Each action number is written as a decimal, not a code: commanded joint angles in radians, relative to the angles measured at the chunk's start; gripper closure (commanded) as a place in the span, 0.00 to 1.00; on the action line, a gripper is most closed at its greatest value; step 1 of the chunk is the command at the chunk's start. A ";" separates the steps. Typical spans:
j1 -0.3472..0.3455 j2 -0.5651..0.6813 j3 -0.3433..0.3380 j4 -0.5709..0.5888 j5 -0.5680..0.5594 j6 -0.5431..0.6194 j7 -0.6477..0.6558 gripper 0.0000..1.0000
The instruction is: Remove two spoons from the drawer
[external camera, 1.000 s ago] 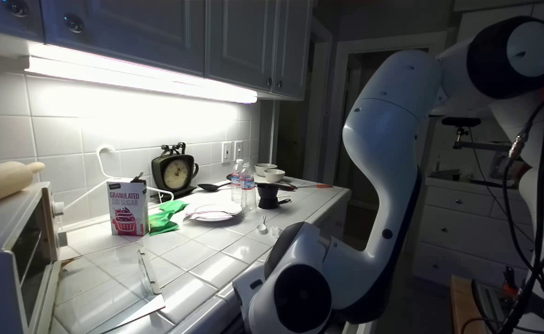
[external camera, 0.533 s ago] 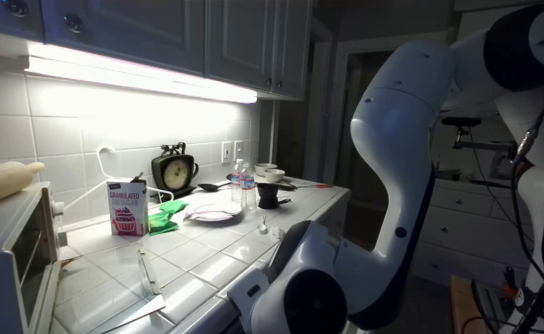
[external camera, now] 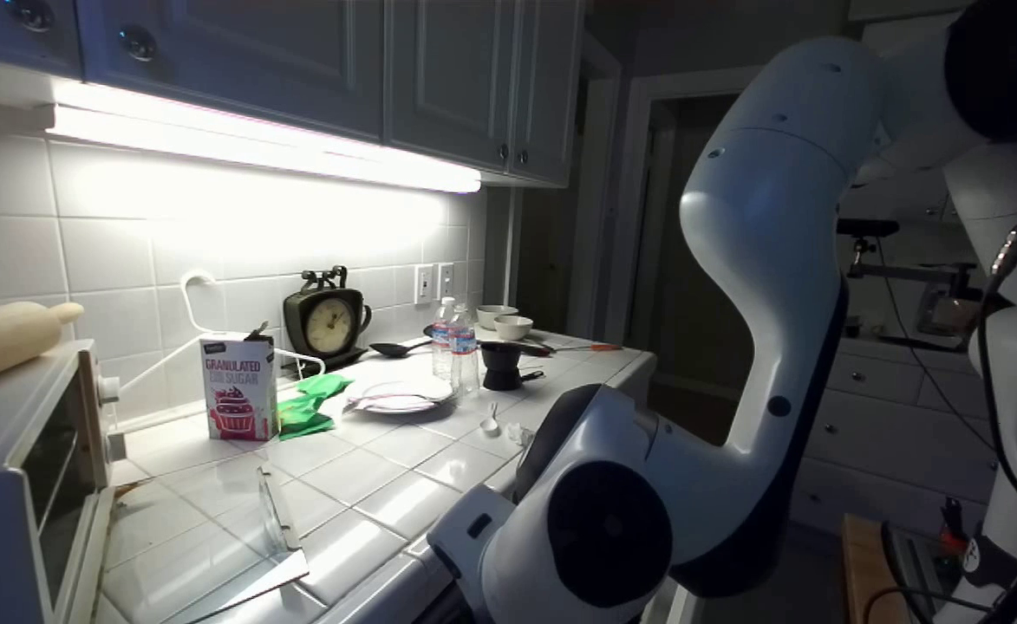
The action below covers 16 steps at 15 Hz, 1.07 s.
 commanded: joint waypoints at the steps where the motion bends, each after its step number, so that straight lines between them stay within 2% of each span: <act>1: -0.001 -0.082 0.003 -0.056 0.050 -0.007 -0.052 0.98; 9: 0.001 -0.163 -0.001 -0.090 0.112 -0.039 -0.102 0.98; 16: -0.002 -0.206 -0.006 -0.092 0.104 -0.089 -0.099 0.98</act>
